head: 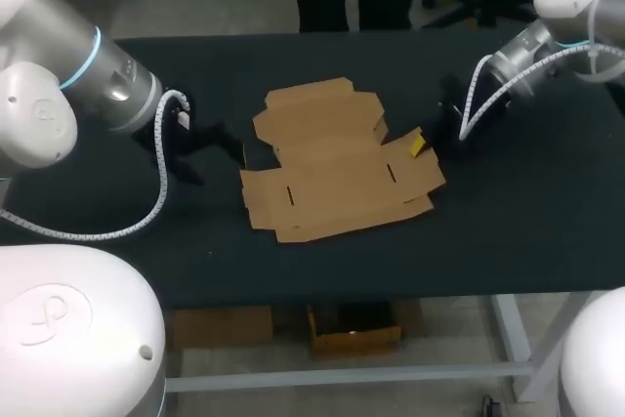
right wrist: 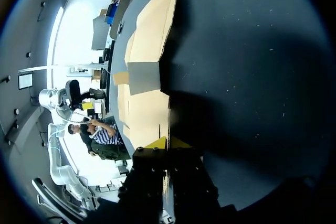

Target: Assemble the packaging by folding the flat box into shape, placing the metal phone stand inside, and closing the box properly

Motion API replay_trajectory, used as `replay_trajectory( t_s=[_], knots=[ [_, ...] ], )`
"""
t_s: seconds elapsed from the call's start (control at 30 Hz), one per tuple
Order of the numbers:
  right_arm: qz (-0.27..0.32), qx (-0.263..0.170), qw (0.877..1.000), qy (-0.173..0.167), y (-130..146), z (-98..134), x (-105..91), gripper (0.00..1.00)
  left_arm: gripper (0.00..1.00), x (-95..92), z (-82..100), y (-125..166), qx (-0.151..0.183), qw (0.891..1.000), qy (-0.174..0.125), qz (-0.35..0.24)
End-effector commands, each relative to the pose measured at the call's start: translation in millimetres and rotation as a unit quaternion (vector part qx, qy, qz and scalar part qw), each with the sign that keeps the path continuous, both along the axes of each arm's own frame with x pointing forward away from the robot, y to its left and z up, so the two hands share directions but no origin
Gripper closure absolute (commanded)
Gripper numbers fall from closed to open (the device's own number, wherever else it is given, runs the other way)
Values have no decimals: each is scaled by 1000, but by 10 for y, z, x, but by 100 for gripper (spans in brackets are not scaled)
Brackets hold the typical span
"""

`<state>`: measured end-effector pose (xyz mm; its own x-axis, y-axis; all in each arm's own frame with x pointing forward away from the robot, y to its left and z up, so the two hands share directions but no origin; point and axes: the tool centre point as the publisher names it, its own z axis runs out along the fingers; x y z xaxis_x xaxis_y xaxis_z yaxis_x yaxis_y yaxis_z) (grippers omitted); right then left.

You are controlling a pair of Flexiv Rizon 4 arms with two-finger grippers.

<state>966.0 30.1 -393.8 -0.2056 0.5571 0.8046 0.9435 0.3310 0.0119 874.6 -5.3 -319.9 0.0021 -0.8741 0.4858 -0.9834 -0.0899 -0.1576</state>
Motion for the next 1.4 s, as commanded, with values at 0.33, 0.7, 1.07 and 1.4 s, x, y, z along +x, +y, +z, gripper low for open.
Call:
replay_trajectory(
  t_s=[0.33, 0.7, 1.07, 1.4],
  knots=[
    [-93, 28, 994, -54, -32, -38, -177, 100, 0, -5, -4, 2, 1, 1000, 2, -1],
    [-79, 45, 995, -44, 5, 7, -243, 100, 0, -1, -18, 4, 0, 1000, 3, -3],
    [-63, 57, 996, -23, 31, -8, -310, 100, 0, -22, -22, -1, -1, 1000, 2, -4],
    [-58, 64, 996, -20, 9, -27, -438, 100, 0, -53, -16, -23, -2, 1000, 0, -4]
  ],
)
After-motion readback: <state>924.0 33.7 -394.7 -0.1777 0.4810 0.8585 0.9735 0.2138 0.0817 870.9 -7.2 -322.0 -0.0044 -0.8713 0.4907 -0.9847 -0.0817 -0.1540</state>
